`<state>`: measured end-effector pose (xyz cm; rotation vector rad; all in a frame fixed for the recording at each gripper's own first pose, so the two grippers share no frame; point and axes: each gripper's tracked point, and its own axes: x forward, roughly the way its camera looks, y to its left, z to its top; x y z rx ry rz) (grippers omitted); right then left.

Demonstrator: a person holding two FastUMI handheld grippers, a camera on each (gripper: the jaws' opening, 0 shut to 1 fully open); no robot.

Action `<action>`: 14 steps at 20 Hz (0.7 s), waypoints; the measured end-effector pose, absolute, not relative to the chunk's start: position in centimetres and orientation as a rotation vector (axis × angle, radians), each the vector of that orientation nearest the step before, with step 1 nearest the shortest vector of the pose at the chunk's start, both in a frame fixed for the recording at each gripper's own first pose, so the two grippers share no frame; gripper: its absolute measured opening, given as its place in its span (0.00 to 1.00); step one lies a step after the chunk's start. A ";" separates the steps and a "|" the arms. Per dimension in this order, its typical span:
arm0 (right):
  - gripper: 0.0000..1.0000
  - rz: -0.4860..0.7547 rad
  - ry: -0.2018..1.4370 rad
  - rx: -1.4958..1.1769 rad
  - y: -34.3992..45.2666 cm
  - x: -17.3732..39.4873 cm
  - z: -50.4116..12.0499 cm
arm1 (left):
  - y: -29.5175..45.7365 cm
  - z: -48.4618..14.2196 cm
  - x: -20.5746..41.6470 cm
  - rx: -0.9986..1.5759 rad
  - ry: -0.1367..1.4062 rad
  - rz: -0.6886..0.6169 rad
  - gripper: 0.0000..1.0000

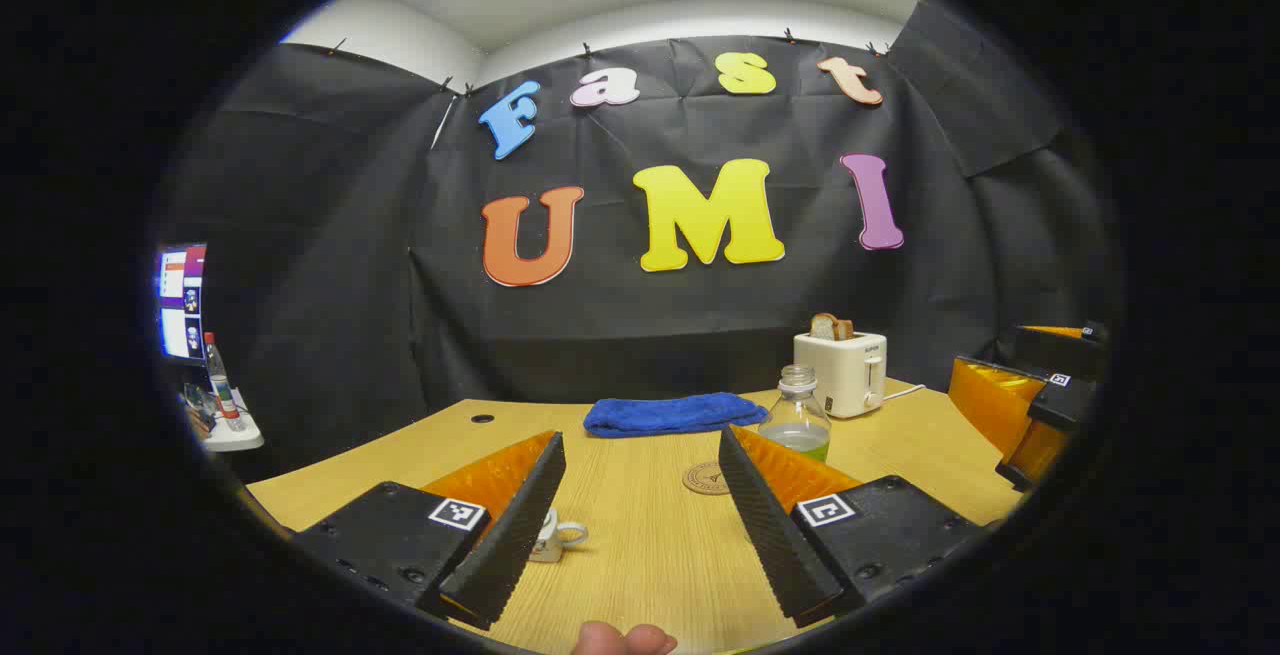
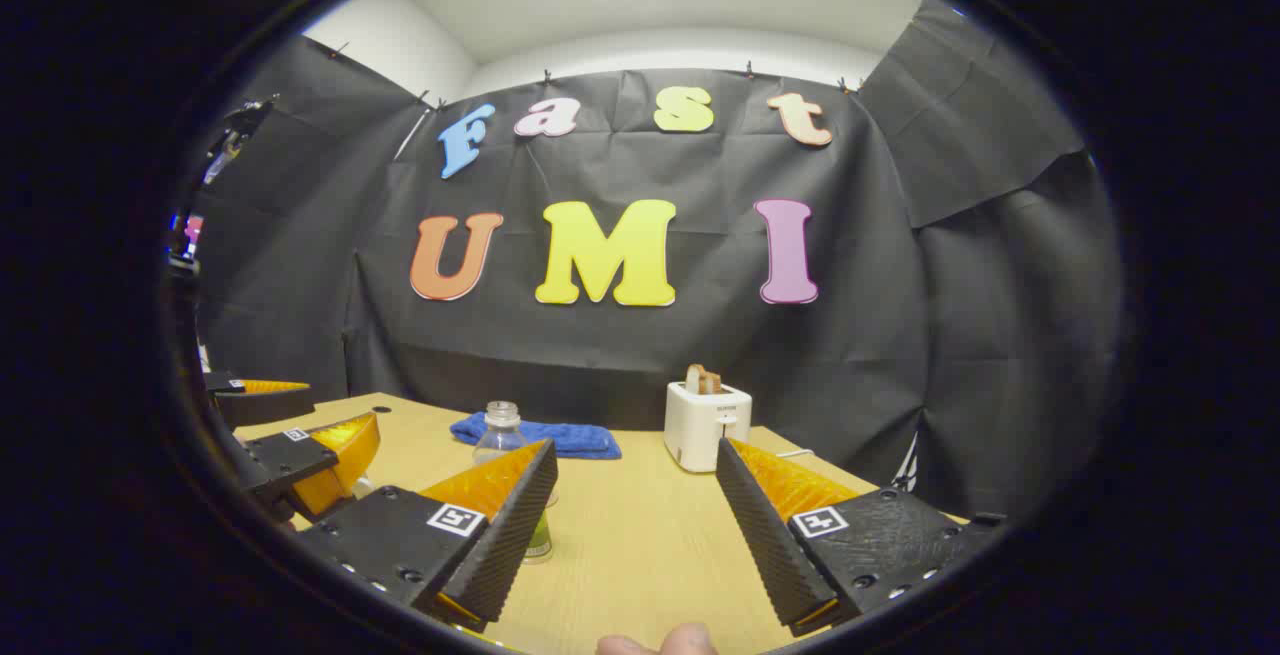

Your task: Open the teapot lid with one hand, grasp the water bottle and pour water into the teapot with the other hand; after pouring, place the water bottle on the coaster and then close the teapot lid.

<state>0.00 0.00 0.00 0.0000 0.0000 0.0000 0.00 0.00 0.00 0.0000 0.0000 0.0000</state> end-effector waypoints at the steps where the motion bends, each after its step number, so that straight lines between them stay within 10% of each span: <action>1: 0.97 0.000 0.002 0.002 0.0 0.0 -0.1 | 0.0 -0.1 0.1 0.004 0.005 -0.002 0.97; 14: 0.95 0.012 0.046 0.022 0.2 0.4 -1.3 | 1.3 0.1 -0.2 -0.004 -0.002 0.038 0.97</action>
